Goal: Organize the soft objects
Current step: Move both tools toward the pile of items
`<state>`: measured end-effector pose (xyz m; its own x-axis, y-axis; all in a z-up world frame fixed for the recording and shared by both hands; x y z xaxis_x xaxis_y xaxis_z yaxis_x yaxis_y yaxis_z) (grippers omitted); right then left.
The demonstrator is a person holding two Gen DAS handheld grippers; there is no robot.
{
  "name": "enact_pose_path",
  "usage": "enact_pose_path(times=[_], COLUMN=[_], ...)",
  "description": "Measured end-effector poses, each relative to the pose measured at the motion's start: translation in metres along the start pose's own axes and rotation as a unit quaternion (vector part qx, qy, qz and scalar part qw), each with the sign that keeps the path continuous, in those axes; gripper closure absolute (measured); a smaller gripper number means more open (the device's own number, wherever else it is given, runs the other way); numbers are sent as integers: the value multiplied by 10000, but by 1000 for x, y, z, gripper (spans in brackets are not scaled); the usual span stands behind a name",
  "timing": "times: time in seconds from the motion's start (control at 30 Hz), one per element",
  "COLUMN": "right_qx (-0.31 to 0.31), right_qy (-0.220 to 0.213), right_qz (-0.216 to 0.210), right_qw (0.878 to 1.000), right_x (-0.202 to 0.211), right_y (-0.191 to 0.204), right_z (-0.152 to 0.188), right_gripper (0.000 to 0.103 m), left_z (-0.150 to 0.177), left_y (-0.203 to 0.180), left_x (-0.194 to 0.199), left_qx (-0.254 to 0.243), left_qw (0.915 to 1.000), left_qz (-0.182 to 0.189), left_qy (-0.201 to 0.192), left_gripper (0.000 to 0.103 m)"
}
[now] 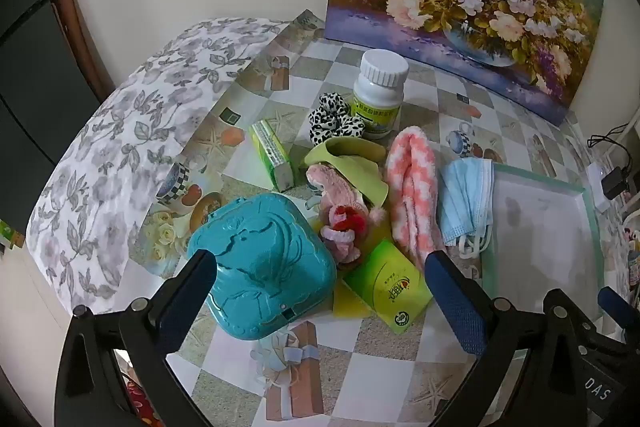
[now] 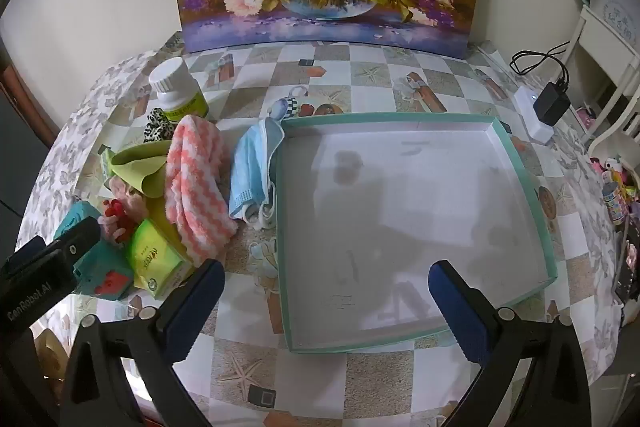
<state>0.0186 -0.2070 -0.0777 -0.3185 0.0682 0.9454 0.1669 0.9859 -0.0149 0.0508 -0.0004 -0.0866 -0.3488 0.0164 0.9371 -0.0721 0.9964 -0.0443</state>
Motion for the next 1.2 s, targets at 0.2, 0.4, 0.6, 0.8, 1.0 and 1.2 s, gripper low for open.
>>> enact_pose_path(times=[0.2,0.4,0.6,0.8,1.0,1.2], right_qx=[7,3,5,15,43,97], right_qy=[-7,-4,-11,-20,-55,-123], right_qz=[8,10,13,-28,-84,-168], right_qw=[10000,10000,10000,10000,9999,9997], right_x=[-1,0,0,-1,-4,-7], right_y=[0,0,0,3,6,11], right_z=[0,-1,-1,-4,-8,-14], right_gripper=[0,0,0,0,0,0], left_z=[-2,-2,0,-4,-8,-15], left_y=[-2,-4,-3,-2,-1,2], left_x=[3,3,-1,2,3,1], left_qx=[2,-11,-94,-179,-336,-208], left_qw=[10000,10000,9999,9998,9993,9997], left_qz=[20,35,96,-34,-190,0], left_qy=[-59,-31,49,-56,12,123], left_gripper=[0,0,0,0,0,0])
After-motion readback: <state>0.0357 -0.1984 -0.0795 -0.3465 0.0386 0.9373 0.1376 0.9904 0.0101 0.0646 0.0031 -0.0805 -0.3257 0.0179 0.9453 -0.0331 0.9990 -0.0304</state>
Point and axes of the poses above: each gripper's, at about its wrist camera, not at the fingertips, and x roughly against the way its jaws point, y to its left, z to its underside, the point moved 10 cm from there along -x, roughly the way its jaws point, and after that the axes turned 10 degrees about y, right-handed, at the moved point
